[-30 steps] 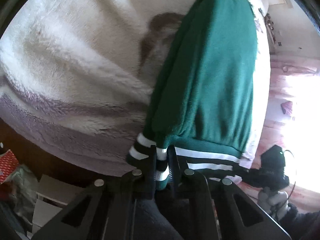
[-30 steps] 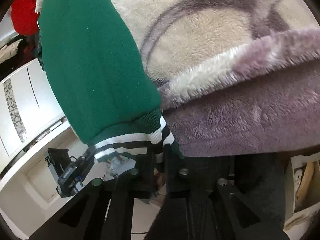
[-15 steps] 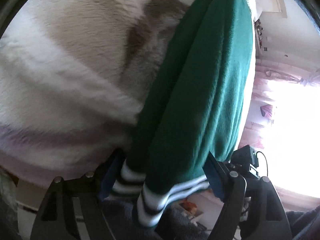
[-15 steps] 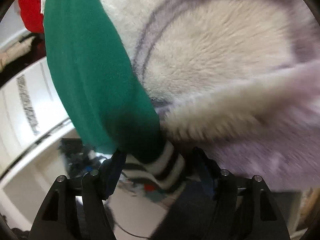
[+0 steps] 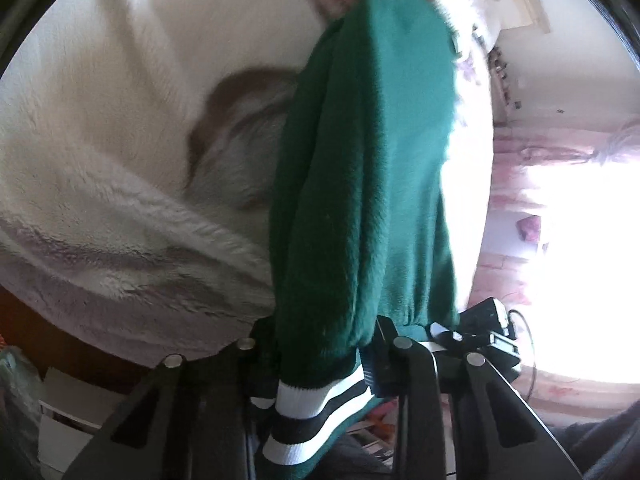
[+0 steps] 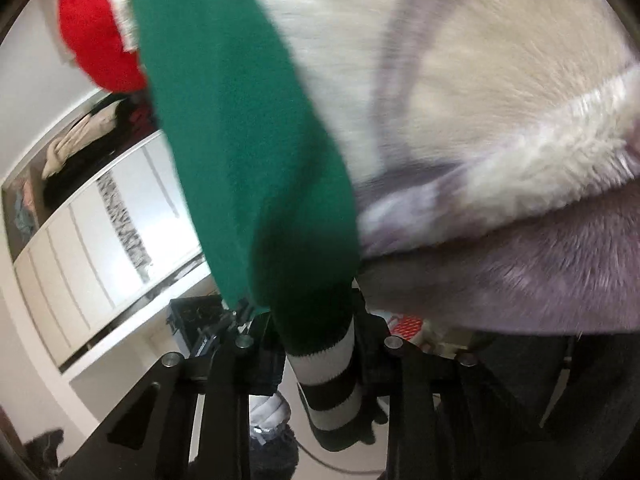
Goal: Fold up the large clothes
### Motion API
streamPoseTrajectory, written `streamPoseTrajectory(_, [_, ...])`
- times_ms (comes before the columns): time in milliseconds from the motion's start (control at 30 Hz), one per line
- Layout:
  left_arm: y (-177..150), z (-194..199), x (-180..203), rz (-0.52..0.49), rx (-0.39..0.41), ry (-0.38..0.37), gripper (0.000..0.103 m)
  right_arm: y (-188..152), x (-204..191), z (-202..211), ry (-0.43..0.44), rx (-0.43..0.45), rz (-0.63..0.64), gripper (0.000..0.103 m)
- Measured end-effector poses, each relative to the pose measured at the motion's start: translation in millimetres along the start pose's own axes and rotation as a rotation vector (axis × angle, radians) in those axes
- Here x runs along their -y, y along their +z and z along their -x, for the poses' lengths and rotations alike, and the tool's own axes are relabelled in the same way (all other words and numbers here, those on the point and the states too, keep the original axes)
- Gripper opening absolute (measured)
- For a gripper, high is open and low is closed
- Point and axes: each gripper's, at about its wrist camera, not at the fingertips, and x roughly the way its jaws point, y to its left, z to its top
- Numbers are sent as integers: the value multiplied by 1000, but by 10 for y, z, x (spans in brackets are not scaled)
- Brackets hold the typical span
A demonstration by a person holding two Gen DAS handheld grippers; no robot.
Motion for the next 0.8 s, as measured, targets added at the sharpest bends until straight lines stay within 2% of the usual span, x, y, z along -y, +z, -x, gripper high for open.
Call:
streamPoseTrajectory(200, [235, 464, 488, -57, 107, -65, 25, -184, -774, 497, 68, 3, 107, 28])
streamPoseTrajectory(367, [715, 637, 903, -128, 215, -121, 25, 10, -1463, 787, 146, 42, 182, 28])
streamPoseTrajectory(467, [1133, 618, 1099, -169, 260, -160, 25, 265, -1929, 949, 187, 85, 223, 28])
streamPoseTrajectory(633, [1992, 260, 1391, -211, 292, -185, 25, 968, -2690, 1130, 195, 181, 303, 27])
streamPoseTrajectory(800, [2893, -170, 1426, -172, 258, -189, 25, 2016, -3233, 1090, 172, 233, 302, 27])
